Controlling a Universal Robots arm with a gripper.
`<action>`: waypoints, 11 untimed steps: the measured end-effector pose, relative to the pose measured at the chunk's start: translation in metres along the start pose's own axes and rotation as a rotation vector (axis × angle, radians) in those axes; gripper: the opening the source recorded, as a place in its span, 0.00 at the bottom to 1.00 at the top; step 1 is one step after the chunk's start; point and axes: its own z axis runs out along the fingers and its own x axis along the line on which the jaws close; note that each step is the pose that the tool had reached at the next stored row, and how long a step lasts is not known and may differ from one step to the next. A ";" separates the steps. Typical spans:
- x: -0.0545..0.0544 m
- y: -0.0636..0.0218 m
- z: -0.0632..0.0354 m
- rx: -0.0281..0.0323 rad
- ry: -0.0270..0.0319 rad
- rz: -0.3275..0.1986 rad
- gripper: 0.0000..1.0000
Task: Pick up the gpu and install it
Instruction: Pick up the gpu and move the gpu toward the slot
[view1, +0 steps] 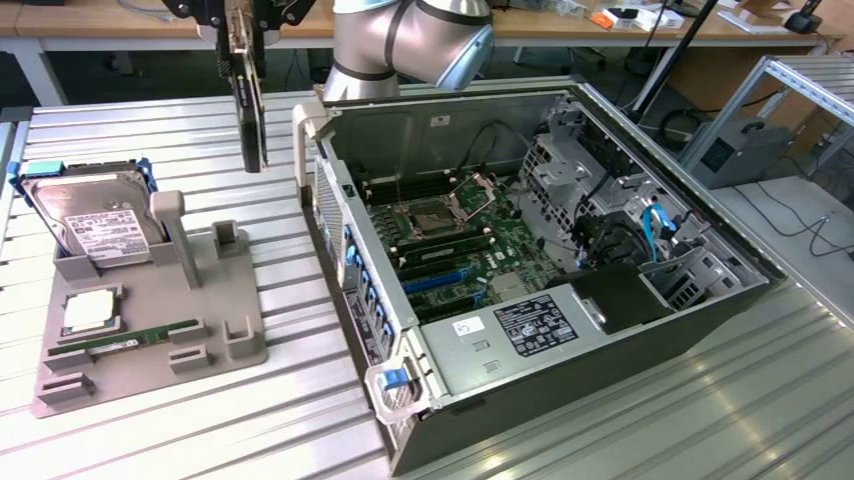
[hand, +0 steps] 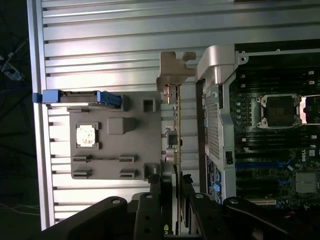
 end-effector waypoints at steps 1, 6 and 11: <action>-0.001 0.0000 0.0002 0.0000 0.0000 0.000 0.27; -0.003 0.0001 0.0012 0.0000 0.0000 0.000 0.27; -0.006 0.0001 0.0033 0.0003 0.0000 0.000 0.27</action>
